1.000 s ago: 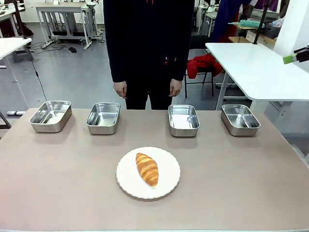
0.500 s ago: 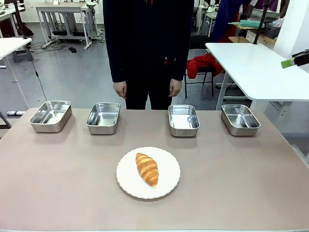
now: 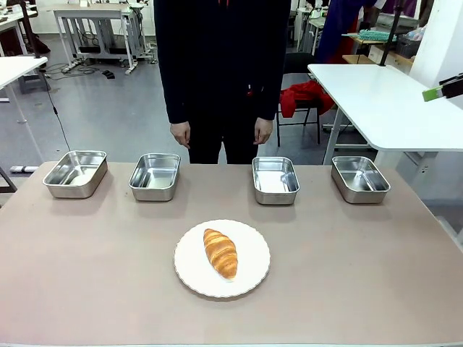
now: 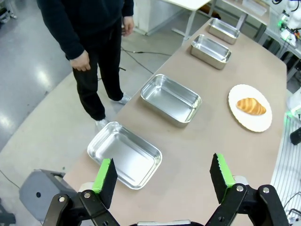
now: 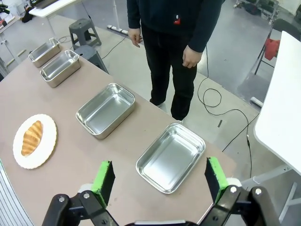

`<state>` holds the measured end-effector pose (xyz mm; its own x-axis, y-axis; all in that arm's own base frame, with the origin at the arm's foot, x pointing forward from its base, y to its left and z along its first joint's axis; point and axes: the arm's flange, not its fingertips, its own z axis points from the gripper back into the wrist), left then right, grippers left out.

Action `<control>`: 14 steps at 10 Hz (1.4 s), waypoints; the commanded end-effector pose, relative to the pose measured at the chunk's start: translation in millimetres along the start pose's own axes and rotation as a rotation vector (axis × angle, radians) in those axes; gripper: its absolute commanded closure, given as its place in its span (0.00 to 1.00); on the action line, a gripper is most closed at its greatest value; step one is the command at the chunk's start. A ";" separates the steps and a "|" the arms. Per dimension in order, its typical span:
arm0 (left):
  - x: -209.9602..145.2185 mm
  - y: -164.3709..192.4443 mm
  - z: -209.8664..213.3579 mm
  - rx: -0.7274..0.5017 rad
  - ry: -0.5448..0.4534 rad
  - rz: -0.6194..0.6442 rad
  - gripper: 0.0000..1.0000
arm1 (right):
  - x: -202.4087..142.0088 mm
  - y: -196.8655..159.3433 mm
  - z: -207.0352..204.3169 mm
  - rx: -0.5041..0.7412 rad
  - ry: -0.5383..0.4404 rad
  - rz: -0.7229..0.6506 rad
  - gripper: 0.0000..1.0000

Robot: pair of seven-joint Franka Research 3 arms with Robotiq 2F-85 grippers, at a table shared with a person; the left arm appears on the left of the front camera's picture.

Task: Place the bread in the container.
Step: Place the Butter Roll into the Airtight Container indicated by the human.

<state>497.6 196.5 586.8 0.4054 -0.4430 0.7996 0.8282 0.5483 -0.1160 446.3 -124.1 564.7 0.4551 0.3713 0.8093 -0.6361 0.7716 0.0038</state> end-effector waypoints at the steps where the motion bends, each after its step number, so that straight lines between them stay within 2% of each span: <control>1: 1.6 -1.3 1.8 0.003 -0.006 -0.003 0.00 | 2.0 0.7 1.1 0.003 -0.017 0.002 0.00; 14: 1.6 -1.3 1.8 0.003 -0.006 -0.003 0.00 | 2.0 0.7 1.1 0.003 -0.017 0.002 0.00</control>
<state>497.4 196.9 586.9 0.4057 -0.4427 0.7996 0.8277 0.5491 -0.1160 446.3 -124.0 564.8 0.4552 0.3716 0.8092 -0.6364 0.7714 0.0037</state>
